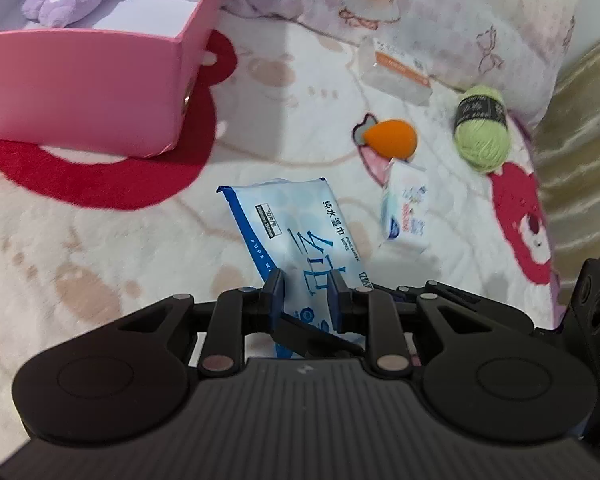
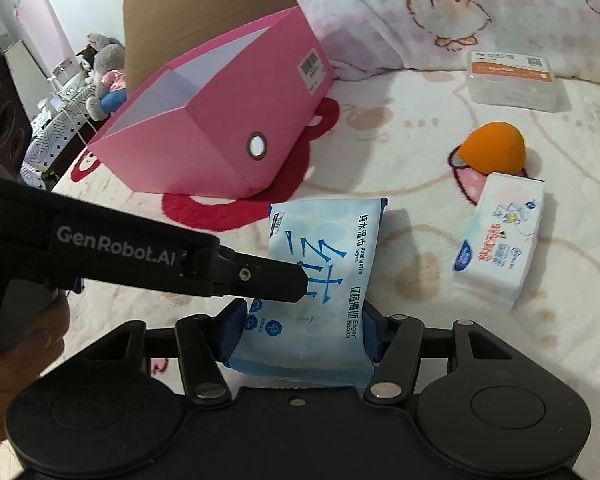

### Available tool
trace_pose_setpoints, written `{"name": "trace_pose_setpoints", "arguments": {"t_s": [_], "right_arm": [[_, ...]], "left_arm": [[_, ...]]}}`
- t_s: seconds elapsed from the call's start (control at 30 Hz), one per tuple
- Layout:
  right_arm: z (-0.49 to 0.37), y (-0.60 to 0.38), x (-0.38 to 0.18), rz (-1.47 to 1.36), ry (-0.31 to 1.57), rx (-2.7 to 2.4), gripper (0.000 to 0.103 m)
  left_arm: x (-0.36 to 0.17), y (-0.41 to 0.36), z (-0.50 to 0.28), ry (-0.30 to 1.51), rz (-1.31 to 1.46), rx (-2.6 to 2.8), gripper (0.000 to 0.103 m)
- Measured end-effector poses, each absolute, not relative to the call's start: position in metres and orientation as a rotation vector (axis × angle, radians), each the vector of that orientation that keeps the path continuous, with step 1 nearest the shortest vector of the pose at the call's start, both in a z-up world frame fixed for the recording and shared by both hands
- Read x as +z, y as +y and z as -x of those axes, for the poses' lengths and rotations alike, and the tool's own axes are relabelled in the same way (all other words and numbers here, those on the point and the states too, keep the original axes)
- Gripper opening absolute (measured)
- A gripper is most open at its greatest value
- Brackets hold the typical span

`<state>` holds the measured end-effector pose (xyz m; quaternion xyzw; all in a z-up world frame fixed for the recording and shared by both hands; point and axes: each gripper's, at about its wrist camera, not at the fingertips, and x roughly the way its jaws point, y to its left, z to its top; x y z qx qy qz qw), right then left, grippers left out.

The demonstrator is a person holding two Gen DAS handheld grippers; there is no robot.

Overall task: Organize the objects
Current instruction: 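Lift the blue tissue pack with both grippers and carry it over the pink box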

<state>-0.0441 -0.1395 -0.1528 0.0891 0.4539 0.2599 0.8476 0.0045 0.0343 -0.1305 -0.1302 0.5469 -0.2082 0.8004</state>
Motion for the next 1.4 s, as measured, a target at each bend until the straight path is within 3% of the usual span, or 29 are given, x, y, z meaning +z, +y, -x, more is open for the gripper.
{"name": "trace_pose_setpoints", "arguments": {"t_s": [0.57,1.4], "right_arm": [[0.082,-0.105,-0.107,-0.138,1.025,0.524,0.062],[0.098,-0.067,-0.007,-0.075,0.963,0.510,0.063]], "left_arm": [[-0.099,0.072,0.029,1.223,0.313,-0.464,0.021],[-0.006,0.111,0.046,1.101,0.265,-0.527,0.021]]}}
